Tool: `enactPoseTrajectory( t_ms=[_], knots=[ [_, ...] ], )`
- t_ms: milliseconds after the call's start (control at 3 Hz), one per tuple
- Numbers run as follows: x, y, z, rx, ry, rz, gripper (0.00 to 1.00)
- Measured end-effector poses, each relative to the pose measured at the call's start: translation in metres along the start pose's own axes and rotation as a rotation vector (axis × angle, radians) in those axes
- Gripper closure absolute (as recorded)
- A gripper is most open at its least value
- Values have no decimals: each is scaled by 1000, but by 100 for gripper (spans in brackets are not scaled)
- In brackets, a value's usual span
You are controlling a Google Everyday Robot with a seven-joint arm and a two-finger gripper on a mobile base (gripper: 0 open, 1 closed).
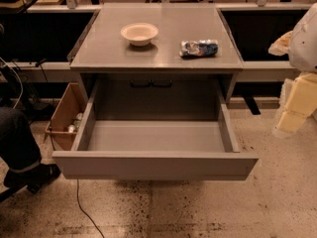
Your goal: Place redbull can into top drawer
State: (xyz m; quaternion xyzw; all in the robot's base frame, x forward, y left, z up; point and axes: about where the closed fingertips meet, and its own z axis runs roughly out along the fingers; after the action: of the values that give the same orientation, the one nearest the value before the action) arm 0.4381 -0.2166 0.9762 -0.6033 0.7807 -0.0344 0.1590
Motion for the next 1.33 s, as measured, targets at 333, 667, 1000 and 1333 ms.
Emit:
enactPoseTrajectory(
  t_ms=[333, 667, 1000, 1333],
  knots=[
    [0, 0, 0, 0, 0, 0, 0],
    [-10, -19, 9, 32, -20, -15, 0],
    [-27, -54, 26, 69, -51, -37, 0],
    [-58, -107, 58, 95, -90, -73, 0]
  ],
)
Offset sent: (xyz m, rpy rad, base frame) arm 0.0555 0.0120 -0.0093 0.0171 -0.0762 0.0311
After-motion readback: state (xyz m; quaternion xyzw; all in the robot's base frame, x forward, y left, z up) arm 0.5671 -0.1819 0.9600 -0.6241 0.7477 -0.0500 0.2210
